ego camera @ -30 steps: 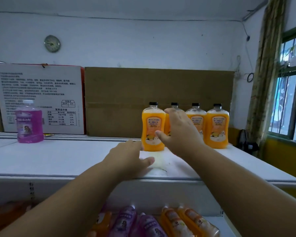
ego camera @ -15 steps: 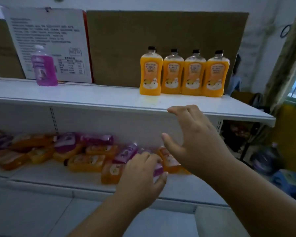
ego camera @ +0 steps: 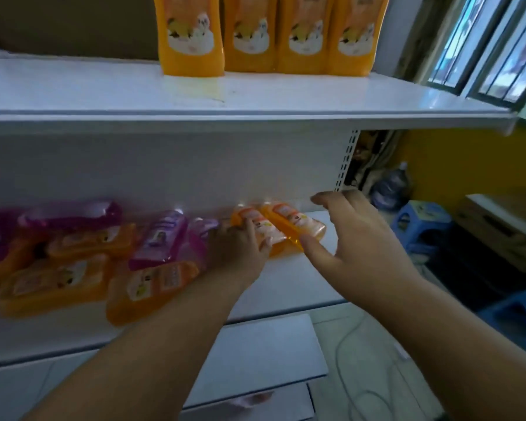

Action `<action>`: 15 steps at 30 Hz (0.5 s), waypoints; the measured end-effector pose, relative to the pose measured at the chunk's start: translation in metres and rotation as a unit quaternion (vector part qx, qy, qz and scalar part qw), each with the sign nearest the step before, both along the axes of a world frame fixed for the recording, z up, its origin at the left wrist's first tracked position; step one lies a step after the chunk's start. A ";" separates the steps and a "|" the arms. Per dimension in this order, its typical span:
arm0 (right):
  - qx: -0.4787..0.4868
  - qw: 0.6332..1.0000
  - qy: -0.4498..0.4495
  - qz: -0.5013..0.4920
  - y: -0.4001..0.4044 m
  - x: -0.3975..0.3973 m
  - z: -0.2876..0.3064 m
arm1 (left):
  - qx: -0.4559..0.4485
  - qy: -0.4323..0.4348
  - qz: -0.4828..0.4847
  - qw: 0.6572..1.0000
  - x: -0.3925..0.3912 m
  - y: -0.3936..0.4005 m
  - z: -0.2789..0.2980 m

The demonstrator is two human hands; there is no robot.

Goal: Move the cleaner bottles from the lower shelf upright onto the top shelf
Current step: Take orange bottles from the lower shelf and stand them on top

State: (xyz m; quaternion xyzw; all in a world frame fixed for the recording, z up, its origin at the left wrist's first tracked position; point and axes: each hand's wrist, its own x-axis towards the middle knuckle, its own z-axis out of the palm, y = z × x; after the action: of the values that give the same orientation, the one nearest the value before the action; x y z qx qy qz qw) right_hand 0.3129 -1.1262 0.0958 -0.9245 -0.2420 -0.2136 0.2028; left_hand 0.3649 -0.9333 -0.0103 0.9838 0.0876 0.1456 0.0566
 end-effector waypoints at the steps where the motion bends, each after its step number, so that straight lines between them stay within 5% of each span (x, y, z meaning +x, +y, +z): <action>1: -0.004 1.000 0.006 -0.012 -0.002 0.006 -0.005 | 0.004 0.019 0.029 0.999 0.014 0.000 -0.002; 9: -0.033 0.998 0.038 -0.026 -0.025 0.053 -0.032 | -0.150 0.144 0.163 0.965 0.099 -0.021 -0.030; 15: -0.005 0.996 0.081 0.045 -0.047 0.096 -0.040 | -0.127 0.010 0.161 0.979 0.088 -0.048 -0.026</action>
State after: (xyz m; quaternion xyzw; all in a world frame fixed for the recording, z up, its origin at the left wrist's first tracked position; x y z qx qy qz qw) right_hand 0.4093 -1.1729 0.0554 -0.9278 -0.2676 -0.1275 0.2267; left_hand 0.4524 -0.9818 -0.0367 0.9430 0.2633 0.1309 0.1557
